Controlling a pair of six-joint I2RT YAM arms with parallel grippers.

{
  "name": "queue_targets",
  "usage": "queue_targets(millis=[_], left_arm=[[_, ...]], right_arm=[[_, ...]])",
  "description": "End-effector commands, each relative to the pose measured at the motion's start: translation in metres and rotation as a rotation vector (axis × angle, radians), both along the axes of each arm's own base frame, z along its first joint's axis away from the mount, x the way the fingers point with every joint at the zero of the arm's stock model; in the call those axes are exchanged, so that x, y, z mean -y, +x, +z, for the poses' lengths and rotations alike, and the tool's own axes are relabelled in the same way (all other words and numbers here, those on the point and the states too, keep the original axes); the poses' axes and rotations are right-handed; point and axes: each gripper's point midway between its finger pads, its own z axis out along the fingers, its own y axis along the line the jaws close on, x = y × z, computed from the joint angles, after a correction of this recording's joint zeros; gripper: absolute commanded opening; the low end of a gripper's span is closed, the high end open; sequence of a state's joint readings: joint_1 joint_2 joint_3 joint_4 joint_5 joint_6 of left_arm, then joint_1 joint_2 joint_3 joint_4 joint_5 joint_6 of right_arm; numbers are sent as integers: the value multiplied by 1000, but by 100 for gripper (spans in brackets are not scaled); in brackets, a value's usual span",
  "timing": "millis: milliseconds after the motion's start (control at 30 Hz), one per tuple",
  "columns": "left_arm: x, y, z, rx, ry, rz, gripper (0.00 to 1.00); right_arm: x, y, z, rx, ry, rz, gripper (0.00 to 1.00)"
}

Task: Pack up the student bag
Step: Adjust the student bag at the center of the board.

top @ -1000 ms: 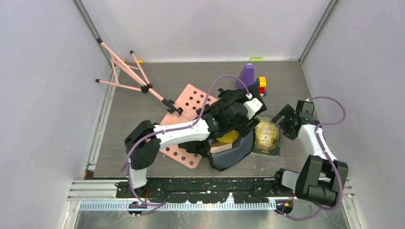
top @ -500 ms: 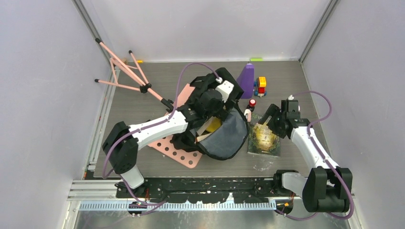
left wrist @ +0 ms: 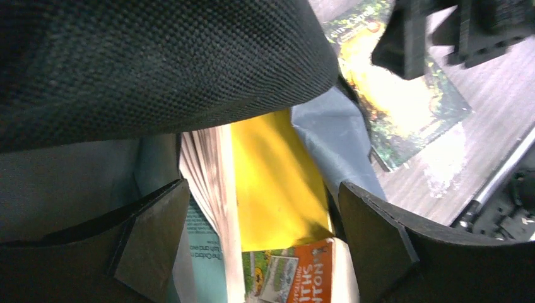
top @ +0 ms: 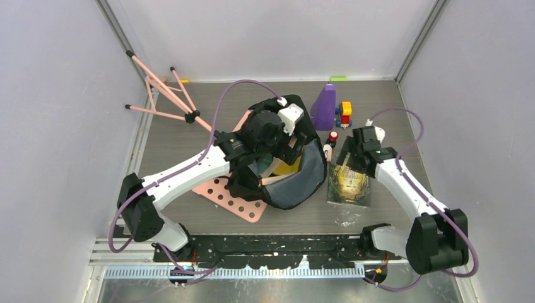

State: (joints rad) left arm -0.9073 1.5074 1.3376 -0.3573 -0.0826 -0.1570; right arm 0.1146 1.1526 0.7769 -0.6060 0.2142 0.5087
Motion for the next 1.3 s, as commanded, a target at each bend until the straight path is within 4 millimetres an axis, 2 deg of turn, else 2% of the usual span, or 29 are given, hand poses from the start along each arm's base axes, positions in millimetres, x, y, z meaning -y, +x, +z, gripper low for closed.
queue_targets(millis=[0,267,367,500,600,767,933,1033,1100,1200,1267], left_arm=[[3,-14,48,-14,-123,-54,91],[-2,-25,69,-6,-149,-88,91],[-3,-27,71,0,-149,-100,91],[-2,-28,68,-5,-138,-111,91],[-1,-30,68,-8,-139,-124,91],[10,-39,74,28,-116,-168,90],[32,-64,92,91,-89,-204,90],[53,-93,107,117,-111,-267,89],[71,-113,112,102,-140,-317,89],[104,-143,109,22,-225,-419,89],[123,-154,98,-21,-236,-459,89]], right_arm=[[-11,14,4,14,-105,21,90],[-32,28,-19,-31,-173,71,90],[-50,35,-28,-28,-127,114,90],[-62,38,-38,-58,-98,141,90],[-58,38,-48,-100,-125,111,90],[-38,30,-61,-169,-216,7,93],[-26,28,-67,-203,-208,-40,90],[-18,27,-67,-204,-173,-70,85],[-5,27,-65,-197,-126,-120,82],[4,25,-65,-195,-49,-144,80],[16,27,-62,-187,-42,-165,80]])
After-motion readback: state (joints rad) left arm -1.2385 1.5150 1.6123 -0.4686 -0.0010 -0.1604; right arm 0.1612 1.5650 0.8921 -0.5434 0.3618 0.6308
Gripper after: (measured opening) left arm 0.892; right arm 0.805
